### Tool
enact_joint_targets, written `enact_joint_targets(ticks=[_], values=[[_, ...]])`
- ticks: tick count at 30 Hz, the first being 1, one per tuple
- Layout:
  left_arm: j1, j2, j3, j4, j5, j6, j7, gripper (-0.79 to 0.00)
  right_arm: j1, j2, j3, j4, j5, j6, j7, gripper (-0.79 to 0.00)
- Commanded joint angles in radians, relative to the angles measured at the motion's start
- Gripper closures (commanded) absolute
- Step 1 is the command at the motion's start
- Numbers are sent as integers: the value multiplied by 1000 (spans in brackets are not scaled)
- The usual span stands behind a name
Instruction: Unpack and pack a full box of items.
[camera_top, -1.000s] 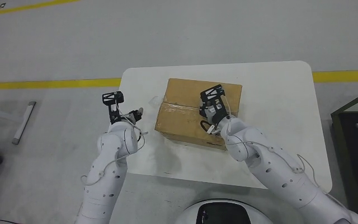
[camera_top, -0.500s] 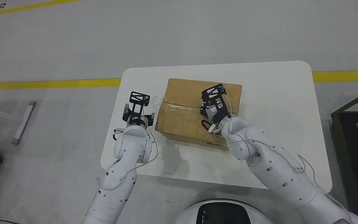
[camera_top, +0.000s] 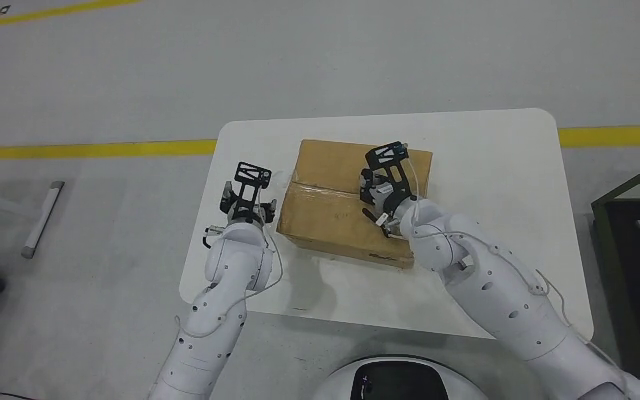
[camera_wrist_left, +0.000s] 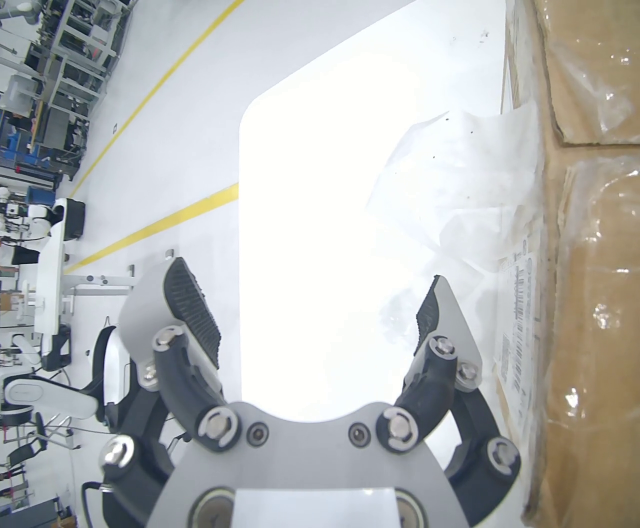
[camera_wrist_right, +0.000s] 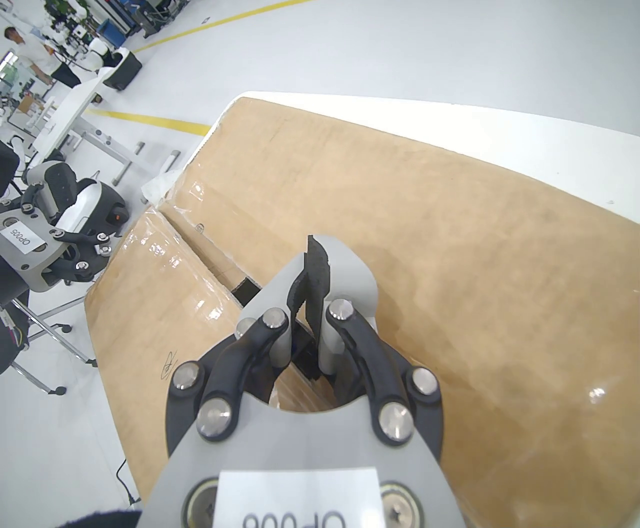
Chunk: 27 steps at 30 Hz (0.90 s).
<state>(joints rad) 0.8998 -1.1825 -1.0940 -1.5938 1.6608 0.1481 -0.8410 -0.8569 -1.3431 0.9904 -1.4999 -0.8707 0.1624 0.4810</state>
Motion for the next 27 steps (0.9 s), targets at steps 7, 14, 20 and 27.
enact_joint_targets(ticks=[7, 14, 20, 27], values=[[-43, -17, 4, 66, 11, -13, 61, -785, 6, -9, 0, 13, 2, -2, 9, 0], [-55, -31, 5, 98, 3, -4, 123, -785, 12, -16, 5, 27, 11, -5, 14, 0], [-41, -37, 4, 84, 22, -16, 183, -785, 16, -21, 8, 37, 20, -10, 18, 0], [-48, -50, 6, 87, 41, 5, 222, -785, 20, -27, 9, 44, 21, -15, 21, 0]])
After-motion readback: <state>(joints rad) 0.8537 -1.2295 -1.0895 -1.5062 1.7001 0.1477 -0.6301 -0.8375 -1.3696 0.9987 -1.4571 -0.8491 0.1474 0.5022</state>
